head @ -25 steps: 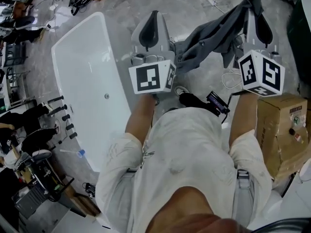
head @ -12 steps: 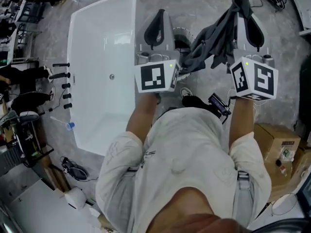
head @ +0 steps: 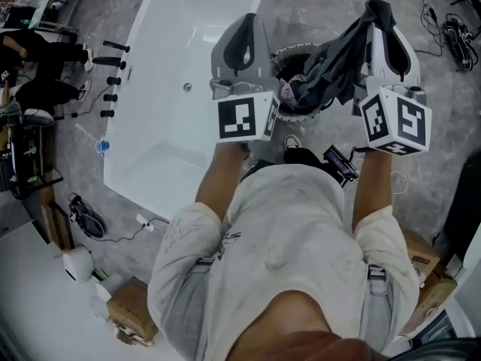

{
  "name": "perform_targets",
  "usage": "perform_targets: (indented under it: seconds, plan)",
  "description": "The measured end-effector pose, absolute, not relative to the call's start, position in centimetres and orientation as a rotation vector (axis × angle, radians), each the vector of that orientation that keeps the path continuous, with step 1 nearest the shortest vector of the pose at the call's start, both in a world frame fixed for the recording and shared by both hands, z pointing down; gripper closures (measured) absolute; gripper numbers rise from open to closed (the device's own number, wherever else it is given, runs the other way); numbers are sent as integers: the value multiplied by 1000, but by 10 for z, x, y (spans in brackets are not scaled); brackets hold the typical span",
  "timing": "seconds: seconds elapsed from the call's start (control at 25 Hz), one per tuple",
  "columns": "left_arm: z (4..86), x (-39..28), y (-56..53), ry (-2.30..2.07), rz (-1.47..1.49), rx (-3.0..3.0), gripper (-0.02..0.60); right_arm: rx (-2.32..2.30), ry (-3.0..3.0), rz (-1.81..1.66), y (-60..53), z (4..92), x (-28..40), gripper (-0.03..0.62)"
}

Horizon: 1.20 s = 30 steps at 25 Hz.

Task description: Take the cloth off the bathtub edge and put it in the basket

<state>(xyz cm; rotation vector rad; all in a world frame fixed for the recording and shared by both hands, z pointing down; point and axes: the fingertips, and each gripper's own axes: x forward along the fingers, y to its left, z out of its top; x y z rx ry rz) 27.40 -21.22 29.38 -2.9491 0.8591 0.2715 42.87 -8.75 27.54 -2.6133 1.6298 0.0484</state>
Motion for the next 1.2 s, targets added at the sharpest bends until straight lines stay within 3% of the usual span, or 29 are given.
perform_targets:
  seconds: [0.36,1.2]
  plan:
    - [293,243,-217,905,289,-2937,580,-2623,1732,-93,-112,320,403,563]
    - [309,205,-218,1034,233,-2909,580,-2639,1872,-950,-156,591,382,562]
